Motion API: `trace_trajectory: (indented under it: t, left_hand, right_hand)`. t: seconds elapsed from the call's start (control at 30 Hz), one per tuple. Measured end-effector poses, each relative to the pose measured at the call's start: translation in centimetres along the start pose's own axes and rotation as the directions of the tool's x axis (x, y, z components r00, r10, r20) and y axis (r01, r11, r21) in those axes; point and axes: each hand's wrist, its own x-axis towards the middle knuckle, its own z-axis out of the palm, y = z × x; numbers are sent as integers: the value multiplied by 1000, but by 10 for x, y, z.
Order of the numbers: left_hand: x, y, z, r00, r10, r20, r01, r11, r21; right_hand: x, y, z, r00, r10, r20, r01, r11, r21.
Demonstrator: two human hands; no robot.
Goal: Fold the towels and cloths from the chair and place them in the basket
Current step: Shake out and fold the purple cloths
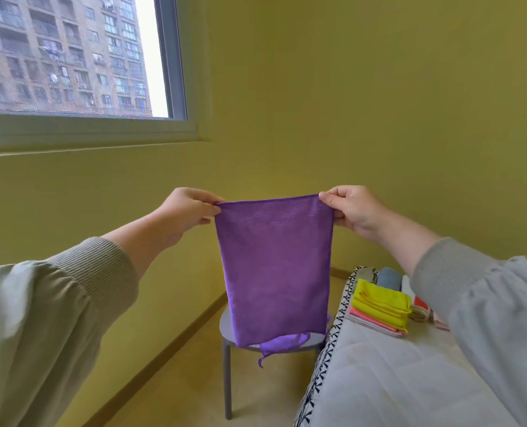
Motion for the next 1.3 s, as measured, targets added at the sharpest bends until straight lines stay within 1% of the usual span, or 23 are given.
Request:
trace_trajectory:
  t: [0.1,0.17,0.2,0.23,0.3,0.4,0.47,0.5,0.57,0.6,0.67,0.7,0.73,0.77,0.8,0.83,0.87,0.93,1.0,1.07,1.2,1.27,1.3]
  left_hand:
    - [-5,-5,12,999,-32,41,36,993,-109]
    - [-8,-8,22,987,-97,127,118,978,-170]
    - [-10,-9,26,973,-131,191,168,967,-192]
    - [-12,-10,31,951,-165,263,222,953,-207]
    - [-14,-13,40,893,-213,397,309,930,-197]
    - [-12,-20,64,795,-289,532,405,908,-111]
    - [-9,-31,90,756,-369,541,458,889,-34]
    - [-9,-38,104,758,-402,513,464,886,7]
    - [-6,-62,141,798,-434,417,410,899,150]
    - [-4,-77,161,827,-426,368,350,901,255]
    - [-3,-109,198,865,-380,327,221,875,431]
    - [-4,-124,214,877,-367,311,187,856,483]
    - [-4,-141,230,887,-363,287,178,840,513]
    - [-4,-159,242,891,-375,257,213,844,492]
    - [-3,-176,253,875,-424,232,303,856,419]
    - [-3,-192,264,843,-492,217,409,849,335]
    - [-4,-204,272,812,-541,220,485,835,261]
    - [-3,-221,285,774,-589,233,579,807,118]
    - [5,-233,298,753,-615,235,636,771,-23]
    - [12,-240,305,730,-634,253,673,731,-111]
    - [33,-249,321,662,-659,357,740,650,-174]
    - [45,-251,329,663,-651,369,741,641,-199]
    - [50,-252,331,670,-648,361,737,640,-220]
  right_hand:
    - [-6,9,2,999,29,13,-29,1000,-11]
    - [-13,17,-1,998,57,0,-57,997,-56]
    - [-17,21,-5,997,76,-1,-76,995,-69]
    - [-21,24,-11,994,105,7,-104,993,-64]
    - [-30,33,-28,978,193,72,-192,981,-24]
    - [-40,53,-61,922,353,158,-357,934,-3]
    - [-43,76,-82,882,451,135,-450,892,-34]
    - [-44,89,-91,867,488,102,-484,873,-62]
    - [-46,126,-105,832,554,14,-544,821,-173]
    - [-48,146,-109,822,568,-44,-556,784,-276]
    - [-53,192,-113,829,531,-174,-543,690,-478]
    - [-55,214,-113,837,492,-239,-537,657,-530]
    - [-55,235,-112,837,459,-299,-545,646,-535]
    - [-56,253,-110,827,447,-341,-562,652,-509]
    - [-55,270,-109,810,458,-365,-585,668,-461]
    - [-52,287,-108,788,487,-376,-612,682,-400]
    - [-50,300,-107,766,520,-379,-638,691,-341]
    - [-44,319,-101,742,570,-354,-661,712,-239]
    - [-35,335,-99,737,580,-347,-659,731,-176]
    - [-27,348,-100,737,573,-358,-650,746,-147]
    - [-10,367,-107,755,530,-385,-633,742,-220]
    - [1,367,-112,763,504,-404,-609,769,-192]
    - [7,362,-114,759,501,-417,-599,787,-144]
